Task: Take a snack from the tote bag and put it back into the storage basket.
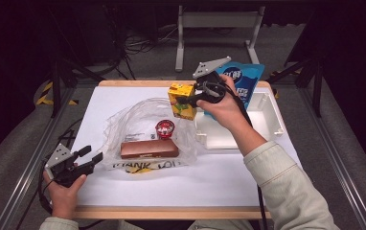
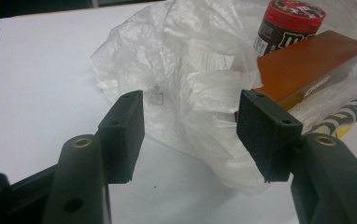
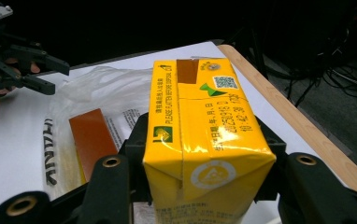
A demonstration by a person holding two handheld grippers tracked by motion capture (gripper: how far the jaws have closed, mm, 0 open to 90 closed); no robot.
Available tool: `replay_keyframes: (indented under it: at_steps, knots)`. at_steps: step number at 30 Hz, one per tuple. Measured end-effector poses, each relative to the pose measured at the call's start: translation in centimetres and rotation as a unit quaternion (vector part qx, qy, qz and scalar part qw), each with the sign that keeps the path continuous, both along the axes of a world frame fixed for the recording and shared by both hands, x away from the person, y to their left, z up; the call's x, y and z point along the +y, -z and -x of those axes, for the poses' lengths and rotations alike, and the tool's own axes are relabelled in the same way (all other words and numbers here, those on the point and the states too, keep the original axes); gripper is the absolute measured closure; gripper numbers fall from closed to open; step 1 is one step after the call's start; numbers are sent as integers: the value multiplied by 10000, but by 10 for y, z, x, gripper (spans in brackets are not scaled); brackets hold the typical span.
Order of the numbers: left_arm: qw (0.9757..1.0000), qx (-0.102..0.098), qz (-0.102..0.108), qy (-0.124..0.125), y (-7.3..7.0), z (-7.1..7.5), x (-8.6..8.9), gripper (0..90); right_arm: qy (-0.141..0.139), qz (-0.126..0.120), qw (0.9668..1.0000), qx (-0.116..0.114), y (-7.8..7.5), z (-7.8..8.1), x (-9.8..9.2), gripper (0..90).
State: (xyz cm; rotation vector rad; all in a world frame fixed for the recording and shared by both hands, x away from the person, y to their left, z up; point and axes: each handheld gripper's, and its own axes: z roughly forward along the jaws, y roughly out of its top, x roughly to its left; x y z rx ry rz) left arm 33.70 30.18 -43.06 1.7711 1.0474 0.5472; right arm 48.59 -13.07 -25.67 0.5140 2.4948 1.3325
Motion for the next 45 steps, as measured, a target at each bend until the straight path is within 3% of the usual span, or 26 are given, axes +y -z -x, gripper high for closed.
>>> replay_keyframes:
  at_steps: [24, 36, 45]
  knots:
    - [10000, 8, -19, -2, 0, -1, 0, 419, 523, -237, 9983, -100, -8, -6, -61, 537]
    - [10000, 15, 4, -25, 1, 0, 0, 420, 716, -258, 9971, -92, -1, -14, -77, 537]
    - [10000, 22, -3, -25, 1, 0, 0, 419, 755, -199, 9969, -61, 15, -19, -79, 537]
